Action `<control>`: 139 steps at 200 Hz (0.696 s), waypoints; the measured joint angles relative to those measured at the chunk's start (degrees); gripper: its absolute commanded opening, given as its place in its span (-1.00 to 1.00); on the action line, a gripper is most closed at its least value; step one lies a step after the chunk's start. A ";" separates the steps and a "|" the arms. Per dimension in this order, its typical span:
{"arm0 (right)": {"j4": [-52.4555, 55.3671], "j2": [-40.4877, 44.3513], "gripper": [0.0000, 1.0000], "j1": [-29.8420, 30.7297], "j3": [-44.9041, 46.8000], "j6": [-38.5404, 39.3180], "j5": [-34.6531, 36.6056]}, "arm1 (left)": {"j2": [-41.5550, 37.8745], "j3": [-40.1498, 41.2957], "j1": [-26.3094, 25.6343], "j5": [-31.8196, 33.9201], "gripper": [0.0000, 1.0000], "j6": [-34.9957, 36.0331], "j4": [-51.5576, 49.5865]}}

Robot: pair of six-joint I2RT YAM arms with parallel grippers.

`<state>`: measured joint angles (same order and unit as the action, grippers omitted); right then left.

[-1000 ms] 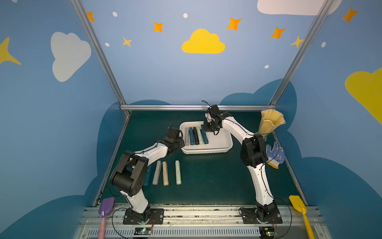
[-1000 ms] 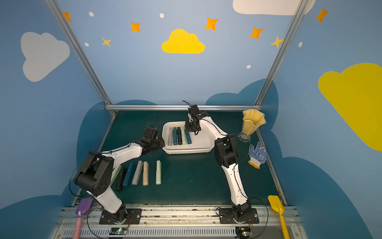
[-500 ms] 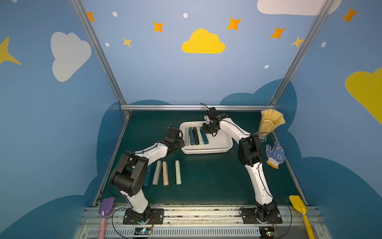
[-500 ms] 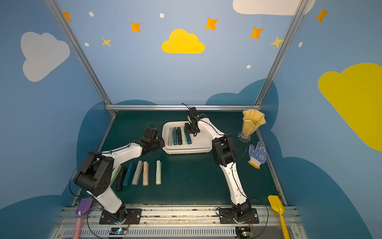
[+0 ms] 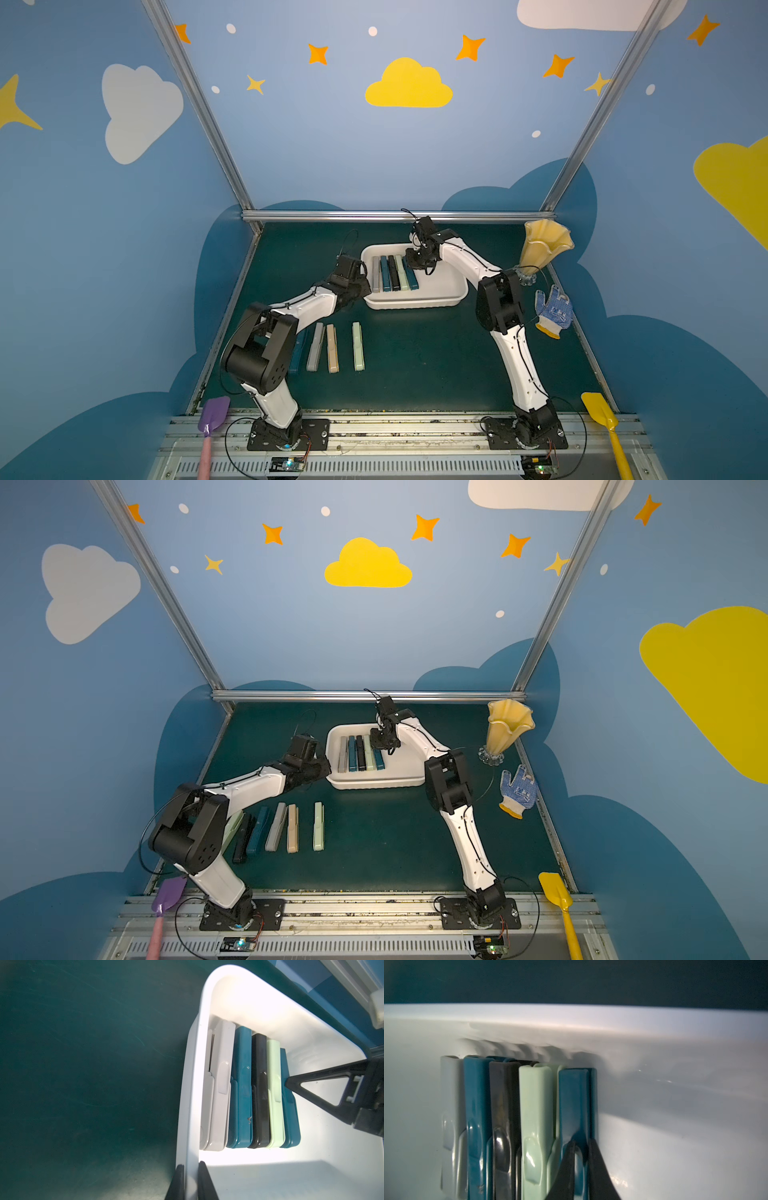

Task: Put the pruning pliers into the storage box
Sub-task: Adjust the pruning pliers in the storage box.

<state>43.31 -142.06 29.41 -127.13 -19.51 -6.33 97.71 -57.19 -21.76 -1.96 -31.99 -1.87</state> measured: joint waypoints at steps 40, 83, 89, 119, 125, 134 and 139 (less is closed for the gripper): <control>0.04 -0.11 -0.77 0.20 -0.17 0.00 0.28 | 0.00 0.20 0.11 -0.17 -0.74 0.00 0.37; 0.26 -0.07 -0.59 0.22 -0.26 0.11 0.66 | 0.00 0.20 0.17 -0.33 -0.74 0.00 0.39; 0.37 -0.02 -0.56 0.22 -0.26 0.17 0.72 | 0.00 0.20 0.17 -0.33 -0.74 0.00 0.39; 1.09 0.35 -0.40 0.22 -0.26 0.33 0.79 | 0.00 0.20 0.22 -0.39 -0.74 0.00 0.39; 1.22 0.46 -0.38 0.22 -0.26 0.31 0.79 | 0.00 0.20 0.22 -0.39 -0.74 -0.02 0.42; 1.38 0.68 -0.36 0.22 -0.26 0.33 0.76 | 0.00 0.20 0.22 -0.39 -0.74 -0.02 0.44; 1.51 0.79 -0.34 0.24 -0.26 0.35 0.76 | 0.00 0.22 0.24 -0.39 -0.74 -0.02 0.42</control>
<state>44.82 -141.27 29.65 -127.39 -19.16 -5.56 97.71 -56.97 -21.52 -2.35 -32.01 -1.45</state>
